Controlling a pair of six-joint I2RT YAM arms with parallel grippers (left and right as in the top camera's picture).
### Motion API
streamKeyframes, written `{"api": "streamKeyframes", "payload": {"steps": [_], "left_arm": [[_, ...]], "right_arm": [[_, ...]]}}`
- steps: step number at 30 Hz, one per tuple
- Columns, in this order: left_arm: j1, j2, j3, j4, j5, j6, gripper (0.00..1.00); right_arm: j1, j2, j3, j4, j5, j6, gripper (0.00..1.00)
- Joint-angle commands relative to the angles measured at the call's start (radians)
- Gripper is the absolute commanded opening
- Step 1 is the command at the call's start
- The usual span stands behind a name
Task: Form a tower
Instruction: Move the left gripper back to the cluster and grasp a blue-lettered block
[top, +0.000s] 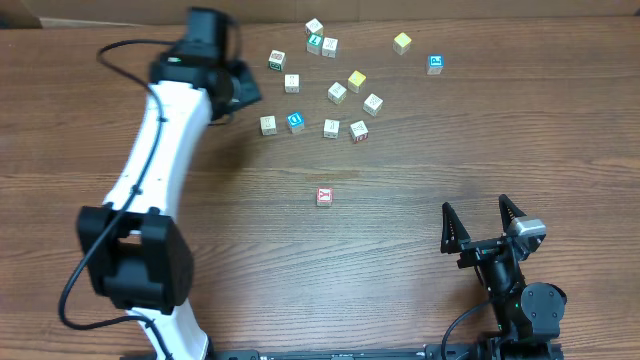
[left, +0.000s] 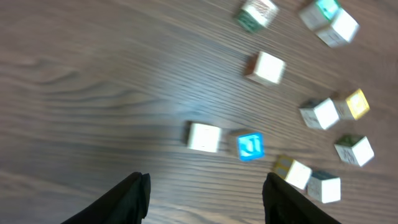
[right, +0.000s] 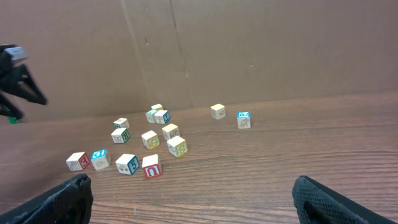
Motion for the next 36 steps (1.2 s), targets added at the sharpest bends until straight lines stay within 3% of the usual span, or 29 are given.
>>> {"api": "streamKeyframes", "payload": {"steps": [1,13,21,24,26,36], "left_arm": [[-0.096,0.071,0.016,0.031,-0.136,0.014,0.56],[-0.212,0.225,0.016,0.219,-0.204,0.014,0.42],[-0.236,0.285,0.016,0.243,-0.256,-0.032,0.45],[-0.236,0.306,0.016,0.245,-0.283,-0.069,0.53],[-0.236,0.325,0.016,0.241,-0.282,-0.082,0.54],[-0.236,0.358,0.017,0.262,-0.281,-0.083,0.44]], "right_arm": [[0.008,-0.008,-0.01,0.003,0.006,-0.001,1.0],[0.008,-0.008,-0.01,0.003,0.005,-0.001,1.0],[0.008,-0.008,-0.01,0.003,0.006,-0.001,1.0],[0.008,-0.008,-0.01,0.003,0.005,-0.001,1.0],[0.008,-0.008,-0.01,0.003,0.006,-0.001,1.0],[0.008,-0.008,-0.01,0.003,0.005,-0.001,1.0]]}}
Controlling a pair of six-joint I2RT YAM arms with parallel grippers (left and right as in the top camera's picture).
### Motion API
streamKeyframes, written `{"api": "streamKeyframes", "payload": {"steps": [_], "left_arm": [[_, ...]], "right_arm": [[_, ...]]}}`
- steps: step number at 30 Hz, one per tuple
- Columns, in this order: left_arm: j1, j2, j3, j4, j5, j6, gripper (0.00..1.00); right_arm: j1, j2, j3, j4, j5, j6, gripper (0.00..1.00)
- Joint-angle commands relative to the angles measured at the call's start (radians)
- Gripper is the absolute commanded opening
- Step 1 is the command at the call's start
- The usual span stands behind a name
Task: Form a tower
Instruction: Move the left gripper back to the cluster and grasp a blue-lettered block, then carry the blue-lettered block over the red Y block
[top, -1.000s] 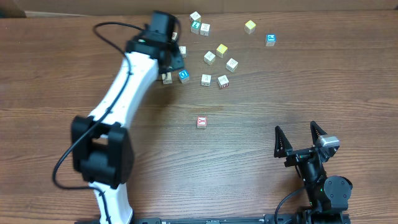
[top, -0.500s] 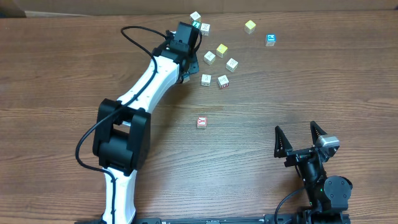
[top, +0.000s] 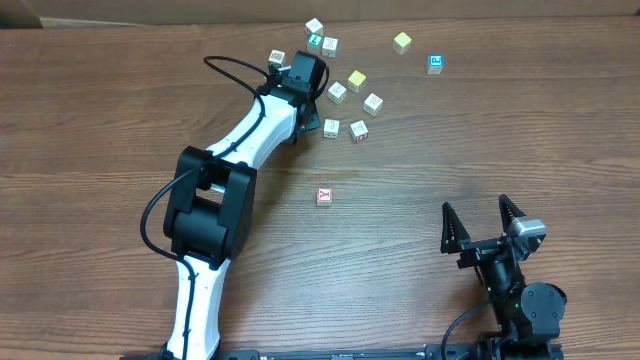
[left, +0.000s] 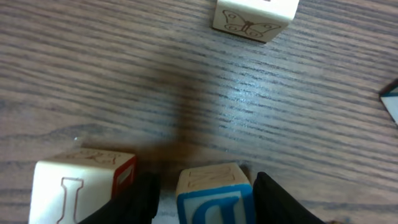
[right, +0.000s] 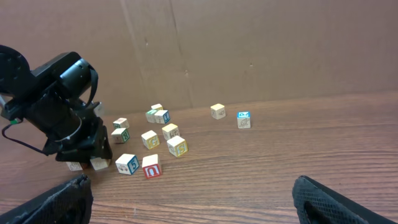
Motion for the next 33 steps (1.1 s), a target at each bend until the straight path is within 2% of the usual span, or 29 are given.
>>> {"api": "streamKeyframes", "payload": {"steps": [1,12,21,28,33], "left_arm": [[-0.003,0.006,0.016,0.017,-0.023,-0.02,0.42],[-0.003,0.006,0.047,0.012,-0.02,0.003,0.43],[-0.003,0.006,0.058,-0.013,-0.015,0.003,0.36],[-0.003,0.0,0.058,-0.034,0.042,0.003,0.3],[-0.004,-0.07,0.059,-0.08,0.055,0.01,0.28]], "right_arm": [[0.008,-0.008,-0.01,0.004,0.005,-0.001,1.0],[0.008,-0.008,-0.01,0.004,0.005,-0.001,1.0],[0.008,-0.008,-0.01,0.004,0.005,-0.002,1.0],[0.008,-0.008,-0.01,0.004,0.005,-0.001,1.0],[0.008,-0.008,-0.01,0.004,0.005,-0.002,1.0]]}}
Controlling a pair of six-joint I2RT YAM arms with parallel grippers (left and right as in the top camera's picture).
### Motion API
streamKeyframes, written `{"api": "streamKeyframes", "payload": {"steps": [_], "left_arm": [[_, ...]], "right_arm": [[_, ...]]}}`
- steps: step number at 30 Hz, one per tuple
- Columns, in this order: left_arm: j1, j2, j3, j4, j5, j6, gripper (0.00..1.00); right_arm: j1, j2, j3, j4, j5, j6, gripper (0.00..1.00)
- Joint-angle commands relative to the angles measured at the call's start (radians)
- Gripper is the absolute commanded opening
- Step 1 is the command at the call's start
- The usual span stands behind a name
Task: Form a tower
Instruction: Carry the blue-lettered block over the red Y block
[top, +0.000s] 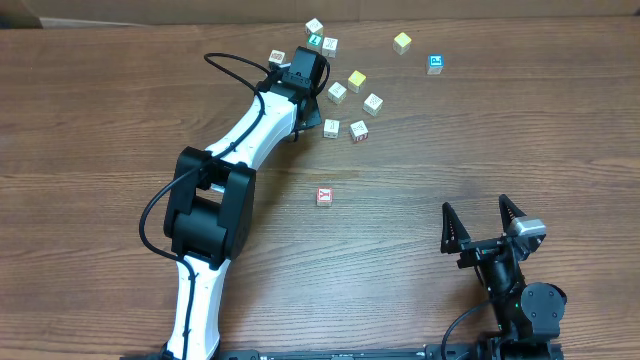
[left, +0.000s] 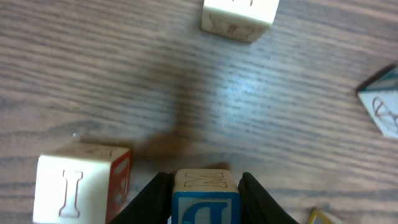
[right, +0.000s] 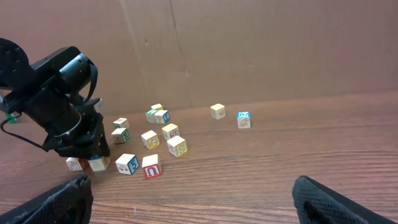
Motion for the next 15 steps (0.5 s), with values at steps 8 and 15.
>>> {"api": "streamKeyframes", "payload": {"steps": [8,15], "left_arm": [[-0.026,-0.324,0.021,-0.195,0.027,0.039,0.25],[-0.087,-0.486,0.021,-0.408,0.027,0.032,0.25]], "right_arm": [[0.008,-0.008,-0.01,0.005,0.005,-0.001,1.0],[0.008,-0.008,-0.01,0.005,0.005,-0.001,1.0]]}}
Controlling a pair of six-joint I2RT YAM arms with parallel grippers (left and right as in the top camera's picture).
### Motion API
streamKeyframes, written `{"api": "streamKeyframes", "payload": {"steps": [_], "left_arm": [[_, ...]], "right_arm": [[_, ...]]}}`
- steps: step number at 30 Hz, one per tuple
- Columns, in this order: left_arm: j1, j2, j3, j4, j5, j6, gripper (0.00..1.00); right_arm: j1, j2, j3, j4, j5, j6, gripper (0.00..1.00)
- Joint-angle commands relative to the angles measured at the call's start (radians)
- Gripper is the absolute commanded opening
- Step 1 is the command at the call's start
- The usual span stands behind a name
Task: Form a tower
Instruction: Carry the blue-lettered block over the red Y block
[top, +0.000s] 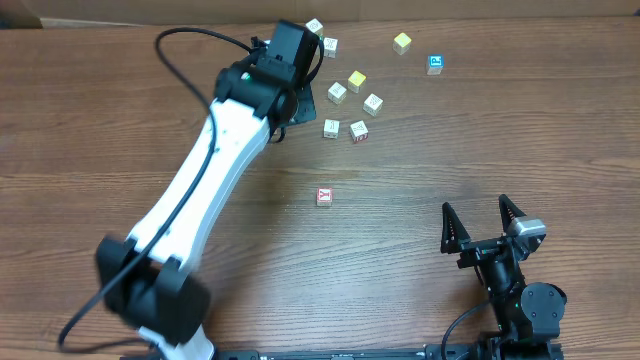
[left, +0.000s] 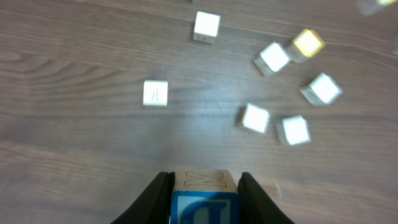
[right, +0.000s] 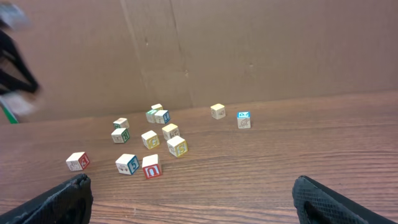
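My left gripper (left: 204, 182) is shut on a blue-faced wooden letter block (left: 205, 202) and holds it high above the table. In the overhead view the left gripper (top: 297, 102) hangs by the left edge of the block cluster, and the arm hides the held block. A lone red-faced block (top: 323, 196) lies at the table's middle. Loose blocks lie far below the left gripper, one pale block (left: 155, 93) apart on the left. My right gripper (top: 483, 225) stands open near the front right, nothing between its fingers (right: 68, 199).
Several loose blocks are scattered at the back: a yellow one (top: 402, 42), a blue one (top: 435, 64), a red-sided pair (top: 345, 129). A cardboard wall (right: 249, 50) closes the far side. The left arm's white link (top: 200, 190) crosses the table's left half.
The left gripper, still shut on the blue block, was low among the blocks on the table; now it is raised high above them. The right arm has not moved.
The left gripper was open above the table, left of the cluster. Then its open fingers stood down on either side of the blue block. Then it was shut on that block at table level, and now holds it high above the table.
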Motion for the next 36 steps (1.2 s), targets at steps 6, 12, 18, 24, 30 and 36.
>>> {"api": "streamKeyframes", "payload": {"steps": [6,12,18,24,30,36], "left_arm": [[-0.132,-0.035,-0.021,-0.179,0.005,-0.032,0.23],[-0.246,-0.035,-0.238,-0.024,0.001,-0.087,0.23],[-0.273,-0.035,-0.394,0.131,-0.018,-0.087,0.24],[-0.274,-0.035,-0.478,0.216,-0.074,-0.087,0.24],[-0.277,-0.035,-0.543,0.296,-0.075,-0.087,0.24],[-0.278,-0.035,-0.562,0.338,-0.096,-0.087,0.24]], "right_arm": [[0.007,-0.008,-0.01,0.005,0.005,-0.002,1.0],[0.007,-0.008,-0.01,0.005,0.005,-0.002,1.0],[0.007,-0.008,-0.01,0.005,0.005,-0.001,1.0],[0.007,-0.008,-0.01,0.005,0.005,-0.002,1.0],[0.007,-0.008,-0.01,0.005,0.005,-0.001,1.0],[0.007,-0.008,-0.01,0.005,0.005,-0.001,1.0]]}}
